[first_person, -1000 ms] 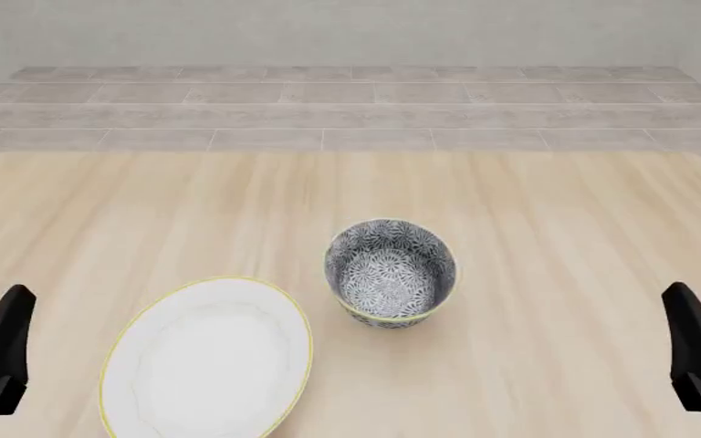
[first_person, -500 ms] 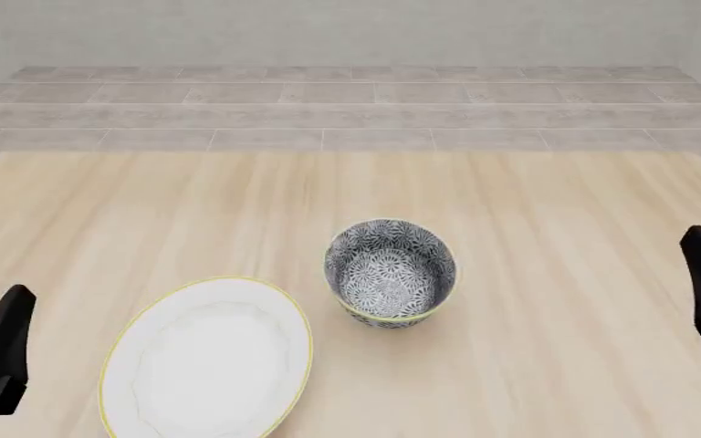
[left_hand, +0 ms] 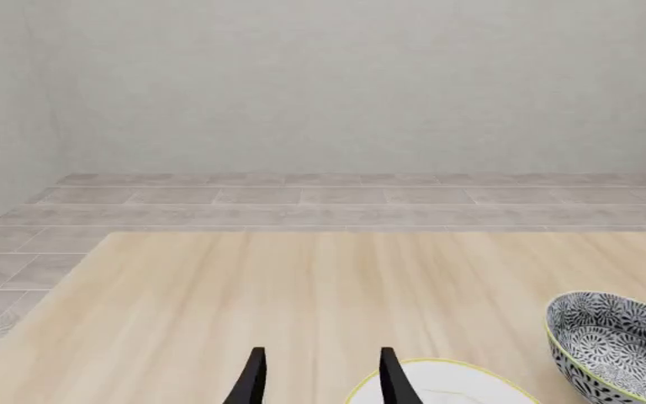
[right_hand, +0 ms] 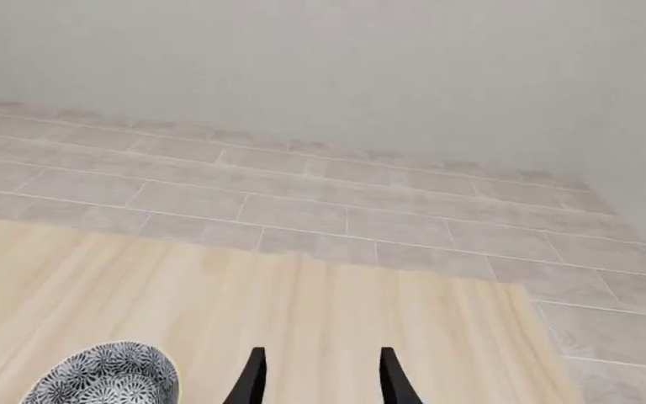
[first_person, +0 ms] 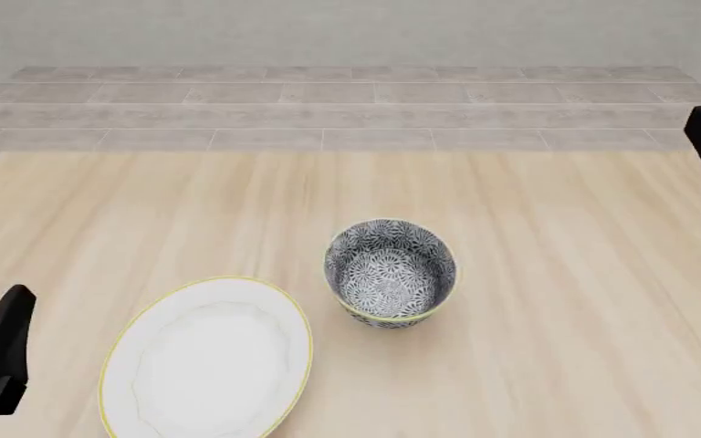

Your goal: Put the bowl on the plate.

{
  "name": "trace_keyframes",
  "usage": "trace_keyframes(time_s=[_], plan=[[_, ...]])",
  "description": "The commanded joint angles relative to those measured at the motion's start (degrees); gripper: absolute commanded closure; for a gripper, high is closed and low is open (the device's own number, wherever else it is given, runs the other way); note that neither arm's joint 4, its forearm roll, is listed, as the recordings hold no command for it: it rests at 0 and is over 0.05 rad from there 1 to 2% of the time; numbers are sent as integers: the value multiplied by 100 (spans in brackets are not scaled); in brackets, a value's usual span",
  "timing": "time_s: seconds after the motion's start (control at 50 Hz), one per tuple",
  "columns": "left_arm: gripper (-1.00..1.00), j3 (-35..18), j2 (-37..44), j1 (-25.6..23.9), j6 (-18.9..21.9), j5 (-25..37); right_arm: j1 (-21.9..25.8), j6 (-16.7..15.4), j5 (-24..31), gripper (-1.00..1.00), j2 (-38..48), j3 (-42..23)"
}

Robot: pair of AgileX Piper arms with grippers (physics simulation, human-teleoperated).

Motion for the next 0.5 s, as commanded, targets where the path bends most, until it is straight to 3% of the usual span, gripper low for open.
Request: trace_keyframes(time_s=[0.02, 0.08, 0.28, 0.5], plan=[[-100, 0, 0, 0, 0, 0, 71, 18, 150, -100, 592, -807], [-100, 0, 0, 0, 0, 0, 209, -110, 87, -100, 779, -910], [-100, 0, 0, 0, 0, 0, 805, 125, 180, -100, 1811, -1370], [-100, 0, 0, 0, 0, 0, 1010, 181, 40, -100, 2501, -1574]])
